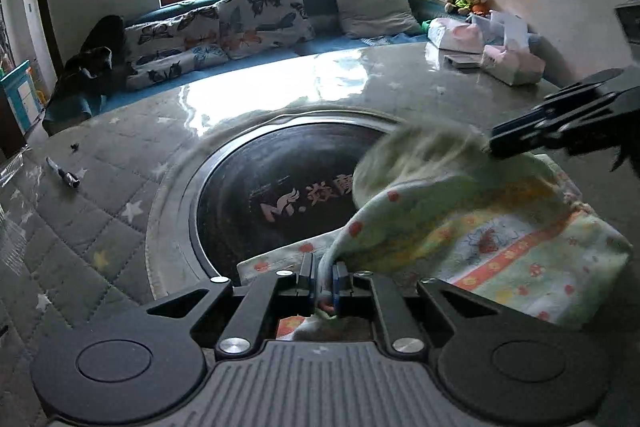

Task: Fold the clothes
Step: 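Lower the folded shirt onto the table and open both grippers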

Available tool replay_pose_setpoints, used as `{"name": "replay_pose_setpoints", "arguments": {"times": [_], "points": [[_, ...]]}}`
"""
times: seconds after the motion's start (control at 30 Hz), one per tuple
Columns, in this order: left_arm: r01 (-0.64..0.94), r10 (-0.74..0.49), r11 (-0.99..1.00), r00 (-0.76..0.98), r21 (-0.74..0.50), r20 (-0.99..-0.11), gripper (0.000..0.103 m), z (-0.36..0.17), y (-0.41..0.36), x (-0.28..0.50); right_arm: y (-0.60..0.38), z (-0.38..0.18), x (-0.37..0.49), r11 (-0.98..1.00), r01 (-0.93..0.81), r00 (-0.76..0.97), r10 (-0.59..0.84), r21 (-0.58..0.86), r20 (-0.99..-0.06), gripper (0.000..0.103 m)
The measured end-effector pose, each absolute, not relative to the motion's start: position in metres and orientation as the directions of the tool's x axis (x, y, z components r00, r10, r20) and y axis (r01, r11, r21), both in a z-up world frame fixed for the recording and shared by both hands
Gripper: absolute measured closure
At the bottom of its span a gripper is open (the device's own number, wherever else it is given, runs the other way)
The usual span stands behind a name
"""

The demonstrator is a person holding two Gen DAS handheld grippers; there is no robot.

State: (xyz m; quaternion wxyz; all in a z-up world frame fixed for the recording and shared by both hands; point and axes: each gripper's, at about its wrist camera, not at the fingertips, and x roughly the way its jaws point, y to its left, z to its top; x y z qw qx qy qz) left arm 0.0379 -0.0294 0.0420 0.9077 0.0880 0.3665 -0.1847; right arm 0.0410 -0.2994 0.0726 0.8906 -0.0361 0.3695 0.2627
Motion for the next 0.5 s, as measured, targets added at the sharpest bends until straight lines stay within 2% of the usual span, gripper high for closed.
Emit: {"name": "replay_pose_setpoints", "arguments": {"times": [0.2, 0.27, 0.33, 0.37, 0.43, 0.5], "points": [[0.368, -0.259, 0.930, 0.673, 0.009, -0.693, 0.077, 0.044, -0.020, 0.042, -0.322, 0.066, 0.009, 0.870, -0.480, 0.590, 0.416, 0.115, -0.692, 0.081], [0.354, -0.249, 0.935, 0.674, 0.008, -0.696, 0.076, 0.044, -0.019, 0.046, -0.326, 0.055, 0.003, 0.877, -0.465, 0.582, 0.403, 0.117, -0.706, 0.081], [0.338, -0.235, 0.941, 0.675, 0.010, -0.699, 0.070, 0.045, -0.019, 0.049, -0.332, 0.042, 0.003, 0.889, -0.438, 0.572, 0.392, 0.136, -0.720, 0.081], [0.323, -0.220, 0.946, 0.678, 0.015, -0.701, 0.064, 0.045, -0.019, 0.051, -0.335, 0.038, 0.003, 0.894, -0.423, 0.571, 0.388, 0.146, -0.723, 0.082], [0.284, -0.176, 0.958, 0.685, 0.038, -0.707, 0.064, 0.044, -0.016, 0.054, -0.341, 0.034, 0.003, 0.900, -0.404, 0.575, 0.389, 0.164, -0.720, 0.086], [0.243, -0.134, 0.969, 0.689, 0.054, -0.713, 0.065, 0.043, -0.009, 0.055, -0.343, 0.037, 0.002, 0.904, -0.393, 0.581, 0.386, 0.167, -0.717, 0.086]]}}
